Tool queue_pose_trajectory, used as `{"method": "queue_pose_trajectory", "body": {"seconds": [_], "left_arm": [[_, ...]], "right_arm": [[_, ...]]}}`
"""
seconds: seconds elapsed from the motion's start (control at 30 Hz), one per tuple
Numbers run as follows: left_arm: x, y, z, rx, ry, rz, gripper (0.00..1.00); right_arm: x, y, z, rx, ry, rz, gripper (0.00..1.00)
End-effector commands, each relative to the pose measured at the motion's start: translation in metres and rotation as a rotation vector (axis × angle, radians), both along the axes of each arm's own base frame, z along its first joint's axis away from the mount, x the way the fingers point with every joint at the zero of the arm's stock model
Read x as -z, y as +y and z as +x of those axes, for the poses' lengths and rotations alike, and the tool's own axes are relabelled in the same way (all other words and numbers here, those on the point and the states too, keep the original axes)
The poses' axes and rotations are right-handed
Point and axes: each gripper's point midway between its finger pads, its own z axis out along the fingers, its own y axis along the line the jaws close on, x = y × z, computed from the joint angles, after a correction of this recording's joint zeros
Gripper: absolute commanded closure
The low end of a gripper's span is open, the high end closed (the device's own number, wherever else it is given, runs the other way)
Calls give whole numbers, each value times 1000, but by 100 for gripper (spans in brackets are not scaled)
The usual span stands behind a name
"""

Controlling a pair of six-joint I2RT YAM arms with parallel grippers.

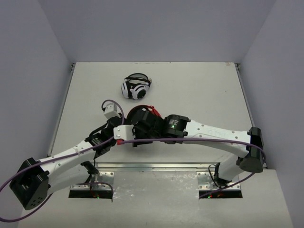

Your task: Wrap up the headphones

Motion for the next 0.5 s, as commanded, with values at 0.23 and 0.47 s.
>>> {"method": "queue_pose_trajectory", "body": {"seconds": [0.23,0.47], "left_arm": [[-40,-25,-1,211,-219,-10,100],[-48,-41,-14,353,-286,-20,100]], "right_arm": [[-44,16,40,83,-112,112,98],[-40,0,54,111,-105,95,98]]}}
